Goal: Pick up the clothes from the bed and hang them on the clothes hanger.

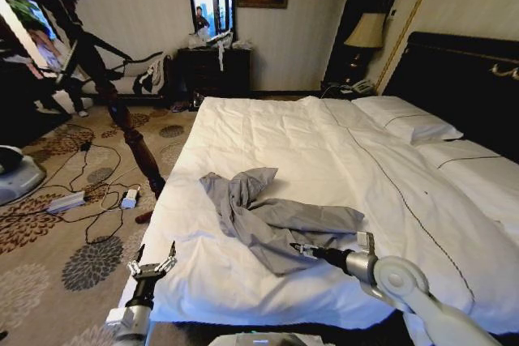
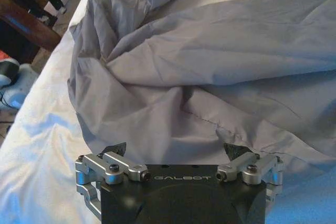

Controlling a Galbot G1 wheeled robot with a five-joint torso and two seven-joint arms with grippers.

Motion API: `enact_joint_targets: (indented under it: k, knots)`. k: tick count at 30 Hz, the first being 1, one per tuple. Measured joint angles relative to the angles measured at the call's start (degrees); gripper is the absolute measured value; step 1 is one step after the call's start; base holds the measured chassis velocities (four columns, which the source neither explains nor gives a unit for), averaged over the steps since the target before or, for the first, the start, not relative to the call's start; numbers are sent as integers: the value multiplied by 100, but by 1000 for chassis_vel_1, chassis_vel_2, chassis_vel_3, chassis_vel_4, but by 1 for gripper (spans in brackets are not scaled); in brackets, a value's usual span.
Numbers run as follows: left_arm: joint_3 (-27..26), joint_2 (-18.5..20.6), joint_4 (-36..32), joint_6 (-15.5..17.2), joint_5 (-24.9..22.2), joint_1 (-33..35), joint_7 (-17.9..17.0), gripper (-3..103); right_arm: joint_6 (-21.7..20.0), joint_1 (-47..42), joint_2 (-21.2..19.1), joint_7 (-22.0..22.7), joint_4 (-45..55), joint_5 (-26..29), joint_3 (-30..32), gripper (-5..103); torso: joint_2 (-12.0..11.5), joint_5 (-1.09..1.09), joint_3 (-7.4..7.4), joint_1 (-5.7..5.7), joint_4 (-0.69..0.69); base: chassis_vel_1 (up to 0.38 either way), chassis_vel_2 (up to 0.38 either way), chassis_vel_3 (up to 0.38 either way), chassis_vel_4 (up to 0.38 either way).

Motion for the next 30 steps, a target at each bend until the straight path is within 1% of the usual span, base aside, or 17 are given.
enact_joint_targets:
  k: [3,5,6,8,10,12,14,17,18,19,20,21,24,25,28,29,30]
  knots:
    - [0,0,12,2,0,-7,-2,100,24,30,35,-55,-44,-178,-74,100,0,0,0,0,0,0,0,0,0]
    - [-3,1,28,4,0,-15,-6,100,86,73,93,-103,-106,-421,-171,101,0,0,0,0,1,0,0,0,0]
    - [-4,2,34,5,-2,-16,-7,100,102,85,117,-114,-126,-516,-204,97,0,0,0,0,0,0,0,0,0]
    - [-5,3,39,4,-4,-18,-9,100,120,90,131,-120,-141,-596,-227,97,0,0,0,0,0,0,0,0,0]
    - [-7,6,53,5,-10,-23,-12,100,219,86,148,-126,-160,-866,-281,87,0,0,0,0,0,0,0,0,0]
    - [-7,6,68,5,-13,-30,-15,100,259,59,147,-138,-150,-1014,-294,76,0,0,0,0,0,0,0,0,0]
    - [-8,6,73,5,-13,-35,-16,100,280,41,146,-147,-136,-1065,-295,76,0,0,0,0,0,0,0,0,0]
    - [-1,2,90,5,-16,-53,-23,100,363,-22,151,-185,-69,-1208,-295,60,0,0,0,0,0,0,0,0,0]
    - [0,2,91,5,-18,-58,-25,100,382,-30,155,-190,-60,-1232,-295,54,0,0,0,0,0,0,0,0,0]
    - [0,2,91,5,-18,-58,-25,100,382,-30,155,-190,-60,-1232,-295,54,0,0,0,0,0,0,0,0,0]
    - [1,2,91,5,-23,-63,-31,100,409,-50,159,-192,-44,-1259,-293,48,0,0,0,0,0,0,0,0,0]
    - [1,2,91,5,-27,-64,-35,100,414,-67,160,-192,-25,-1264,-284,48,0,0,0,0,0,0,0,0,0]
    - [-8,18,76,5,-53,-65,-39,100,417,-117,148,-195,31,-1266,-235,31,0,0,0,0,0,0,0,0,0]
    - [-8,18,76,5,-53,-65,-39,100,417,-117,148,-195,31,-1266,-235,31,0,0,0,0,0,0,0,0,0]
    - [-20,39,52,5,-85,-59,-42,100,468,-149,166,-317,83,-1308,-205,15,0,0,0,0,0,0,0,0,0]
    - [-20,39,52,5,-85,-59,-42,100,468,-149,166,-317,83,-1308,-205,15,0,0,0,0,0,0,0,0,0]
    - [-22,44,48,5,-90,-57,-43,100,498,-149,183,-380,82,-1343,-205,10,0,0,0,0,0,0,0,0,0]
